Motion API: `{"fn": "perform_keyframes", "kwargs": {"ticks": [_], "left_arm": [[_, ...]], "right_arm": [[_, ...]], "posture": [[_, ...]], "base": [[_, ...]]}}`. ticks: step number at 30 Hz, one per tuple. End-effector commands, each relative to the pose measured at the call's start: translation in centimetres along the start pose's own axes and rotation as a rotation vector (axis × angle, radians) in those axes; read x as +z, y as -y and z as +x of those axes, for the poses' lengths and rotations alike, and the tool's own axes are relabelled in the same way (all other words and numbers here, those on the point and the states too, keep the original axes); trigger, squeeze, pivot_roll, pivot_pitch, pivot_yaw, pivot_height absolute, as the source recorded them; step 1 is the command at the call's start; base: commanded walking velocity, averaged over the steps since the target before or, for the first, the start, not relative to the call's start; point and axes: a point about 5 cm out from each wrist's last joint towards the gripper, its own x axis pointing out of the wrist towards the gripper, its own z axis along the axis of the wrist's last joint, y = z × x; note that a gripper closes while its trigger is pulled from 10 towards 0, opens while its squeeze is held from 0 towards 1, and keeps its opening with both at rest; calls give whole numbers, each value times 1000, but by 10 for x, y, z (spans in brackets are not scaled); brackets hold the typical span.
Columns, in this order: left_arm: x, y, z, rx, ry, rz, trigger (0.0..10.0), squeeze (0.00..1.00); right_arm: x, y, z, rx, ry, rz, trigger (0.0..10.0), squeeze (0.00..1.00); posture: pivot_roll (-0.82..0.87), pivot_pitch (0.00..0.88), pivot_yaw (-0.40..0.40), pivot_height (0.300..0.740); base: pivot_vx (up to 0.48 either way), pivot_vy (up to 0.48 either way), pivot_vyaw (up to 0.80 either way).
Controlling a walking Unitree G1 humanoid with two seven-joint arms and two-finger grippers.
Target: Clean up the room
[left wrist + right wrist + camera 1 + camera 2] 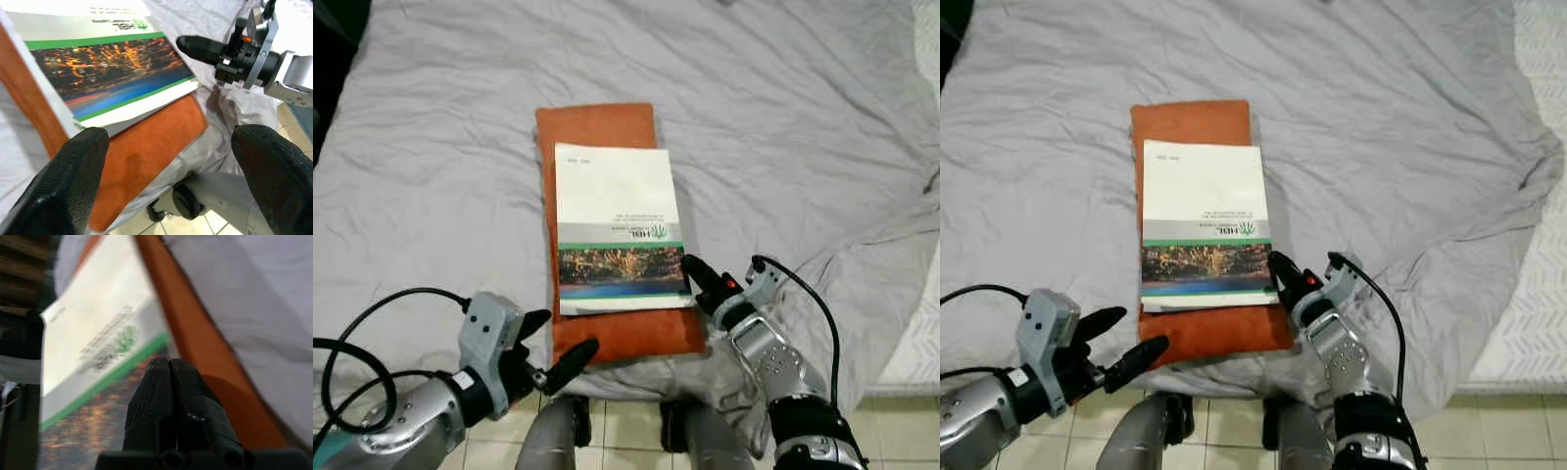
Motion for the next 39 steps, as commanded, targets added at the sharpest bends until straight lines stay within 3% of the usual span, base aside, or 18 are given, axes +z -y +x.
{"fn": "perform_keyframes", "kwargs": {"ticks": [1, 6, 10, 11, 12, 13, 20, 24, 32, 37, 38, 39], "left_arm": [[-9, 1, 0, 8, -30, -18, 10000, 0], [-9, 4, 9, -3, -7, -23, 10000, 0], [-11, 6, 10, -7, -8, -24, 10000, 0], [-12, 7, 10, -8, -9, -23, 10000, 0], [-12, 8, 10, -9, -10, -24, 10000, 0], [-13, 8, 10, -9, -12, -23, 10000, 0], [-19, 16, 5, -34, -3, 14, 10000, 0], [-19, 9, 4, 7, 7, 26, 10000, 0], [-18, 8, 1, 27, 19, 24, 10000, 0], [-19, 8, -1, 30, 18, 22, 10000, 0], [-19, 8, -1, 30, 17, 21, 10000, 0], [-19, 8, -1, 31, 16, 20, 10000, 0]], "right_arm": [[-3, -2, -4, 14, -9, 18, 0, 0], [16, -26, -4, 94, 0, -33, 0, 0], [9, -27, -7, 72, -70, -127, 0, 0], [5, -24, -7, 56, -92, -144, 6392, 0], [4, -19, -8, 41, -89, -154, 10000, 447], [3, -14, -9, 21, -86, -162, 10000, 1000], [4, 21, -12, -113, -82, -217, 10000, 1000], [4, 29, -9, -125, -89, -204, 10000, 1000], [4, 29, 0, -106, -72, -176, 10000, 1000], [-8, 22, 12, -82, -91, -137, 10000, 1000], [-11, 19, 14, -78, -99, -125, 10000, 0], [-14, 18, 16, -75, -105, -117, 10000, 0]], "posture": [[115, 504, -28, 740], [90, 475, -46, 740], [91, 482, -46, 740], [93, 487, -45, 740], [94, 489, -44, 740], [99, 493, -43, 740], [125, 503, -31, 740], [133, 506, -29, 740], [157, 516, -23, 740], [168, 519, -20, 740], [174, 520, -18, 740], [174, 520, -18, 740]], "base": [[0, 0, 0], [0, 0, 0], [0, 0, 0], [0, 0, 0], [0, 0, 0], [0, 0, 0], [0, 0, 0], [0, 0, 0], [0, 0, 0], [0, 0, 0], [0, 0, 0], [0, 0, 0]]}}
